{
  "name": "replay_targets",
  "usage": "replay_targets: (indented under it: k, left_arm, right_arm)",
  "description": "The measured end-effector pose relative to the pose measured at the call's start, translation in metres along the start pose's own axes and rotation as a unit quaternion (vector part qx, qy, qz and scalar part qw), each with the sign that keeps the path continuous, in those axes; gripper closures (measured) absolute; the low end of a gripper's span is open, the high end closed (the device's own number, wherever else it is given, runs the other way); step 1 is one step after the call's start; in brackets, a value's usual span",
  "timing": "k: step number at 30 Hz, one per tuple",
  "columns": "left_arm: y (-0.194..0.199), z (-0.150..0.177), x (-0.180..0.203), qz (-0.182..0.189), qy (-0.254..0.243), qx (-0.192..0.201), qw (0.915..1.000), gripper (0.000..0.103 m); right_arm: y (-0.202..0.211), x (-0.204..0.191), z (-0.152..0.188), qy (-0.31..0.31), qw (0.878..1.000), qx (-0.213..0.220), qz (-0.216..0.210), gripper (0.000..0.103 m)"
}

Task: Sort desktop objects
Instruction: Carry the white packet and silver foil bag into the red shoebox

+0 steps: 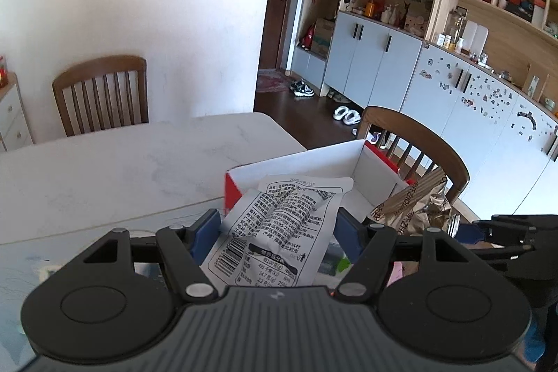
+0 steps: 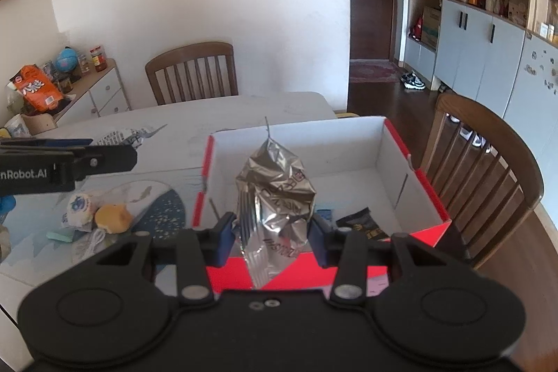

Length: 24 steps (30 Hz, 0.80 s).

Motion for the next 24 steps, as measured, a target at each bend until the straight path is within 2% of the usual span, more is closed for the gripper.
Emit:
replay_targets:
  k: [11,24]
  left_arm:
    - [-0.042,-0.013,0.025,-0.018,0.004,-0.012,0.9998,0.033]
    - [-0.098,-0.027,0.047,-0.013,-0.004,-0.042,0.9990,0.033]
  right_arm:
    - [-0.021,0.035,-0.005,0.003,1.000,0.000,0.010,0.059]
    - [-0.048,0.059,-0.014,0.025,1.000,-0.012,0.011,0.059]
Point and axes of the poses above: each gripper's, at about its wrist camera, not at the fingertips, and y roughly against the way its jaws point, x to its right, z to its underside, the point moved 6 cm from there along -y, roughly the way its jaws point, and after that the axes turned 10 degrees about x, right-handed, at the moved point
